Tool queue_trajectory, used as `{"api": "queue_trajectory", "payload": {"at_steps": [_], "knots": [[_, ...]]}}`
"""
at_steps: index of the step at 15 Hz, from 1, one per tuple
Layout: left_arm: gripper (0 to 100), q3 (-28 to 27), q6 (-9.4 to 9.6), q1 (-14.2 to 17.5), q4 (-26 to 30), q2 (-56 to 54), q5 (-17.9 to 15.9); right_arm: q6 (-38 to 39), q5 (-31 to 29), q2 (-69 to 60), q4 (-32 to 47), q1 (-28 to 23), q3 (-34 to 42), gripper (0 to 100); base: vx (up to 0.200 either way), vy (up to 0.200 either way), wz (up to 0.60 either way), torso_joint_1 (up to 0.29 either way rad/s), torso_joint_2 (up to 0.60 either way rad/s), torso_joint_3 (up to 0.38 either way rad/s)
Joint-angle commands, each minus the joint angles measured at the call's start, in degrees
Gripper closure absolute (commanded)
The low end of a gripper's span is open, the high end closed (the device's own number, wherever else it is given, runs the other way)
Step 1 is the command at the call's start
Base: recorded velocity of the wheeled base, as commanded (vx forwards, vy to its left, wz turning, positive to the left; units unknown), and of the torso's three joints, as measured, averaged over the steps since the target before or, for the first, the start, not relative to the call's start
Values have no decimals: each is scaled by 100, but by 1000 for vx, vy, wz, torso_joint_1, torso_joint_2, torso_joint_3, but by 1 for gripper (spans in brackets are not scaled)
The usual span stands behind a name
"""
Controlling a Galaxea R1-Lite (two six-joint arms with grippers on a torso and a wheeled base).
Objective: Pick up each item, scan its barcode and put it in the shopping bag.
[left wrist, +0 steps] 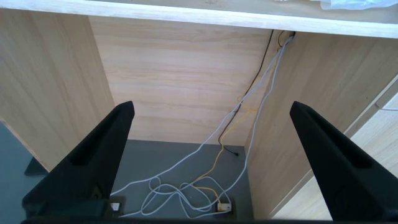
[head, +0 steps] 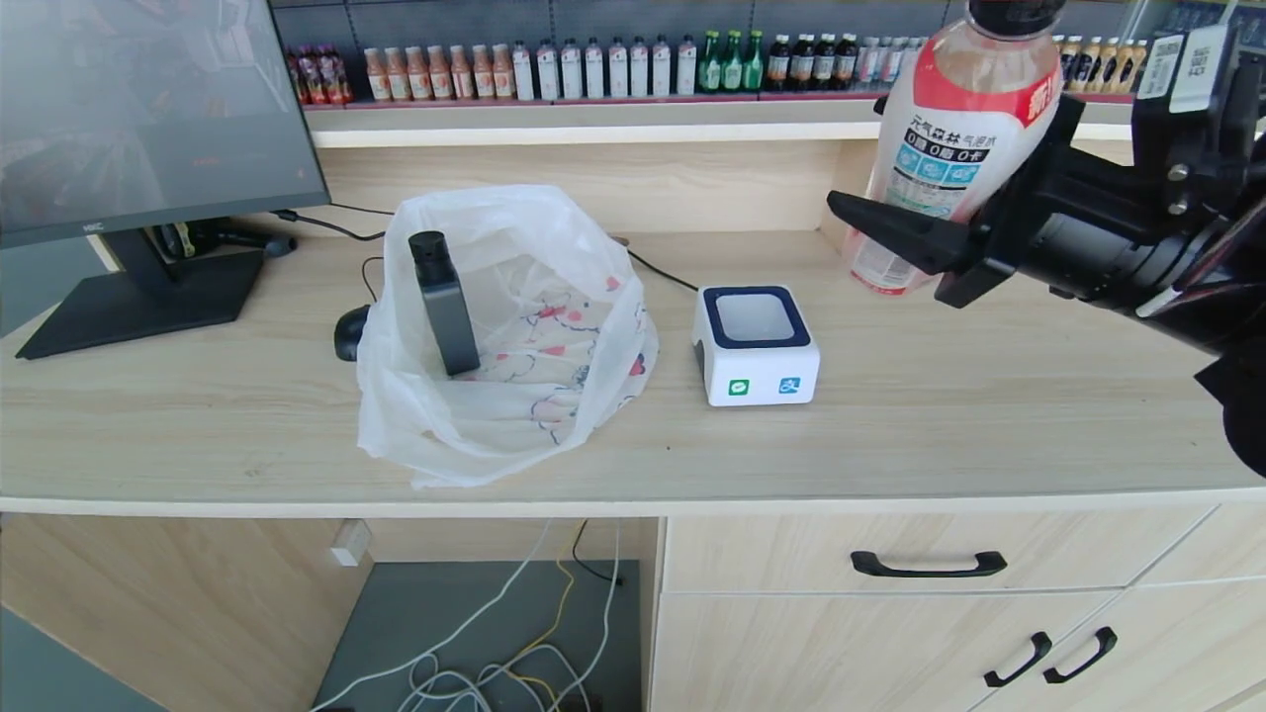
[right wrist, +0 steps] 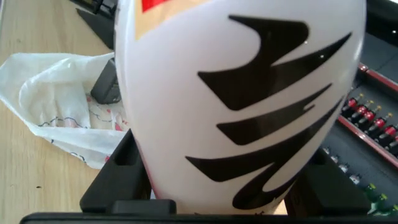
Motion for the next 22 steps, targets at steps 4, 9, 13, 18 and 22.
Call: {"api": "queue_trajectory", "payload": {"at_steps": [4, 9, 13, 18, 22], "knots": [[0, 0, 6, 0, -4, -2, -7, 1734, -2081, 135, -2115, -64, 1857, 100, 0, 0, 0, 0, 0, 0], [0, 0, -3, 0, -4, -2, 1, 2209, -3715, 126, -2388, -11, 1953, 100, 0, 0, 0, 0, 0, 0], [0, 0, 14, 0, -4, -2, 1, 2218, -3724, 144, -2660, -11, 2094, 100, 0, 0, 0, 0, 0, 0], [0, 0, 6, 0, -4, -2, -7, 2315, -3812, 249, -2669, -11, 1892, 100, 0, 80, 0, 1, 1, 1], [0, 0, -3, 0, -4, -2, 1, 2323, -3795, 231, -2669, -2, 1936, 100, 0, 200, 0, 4, 1, 2]]}}
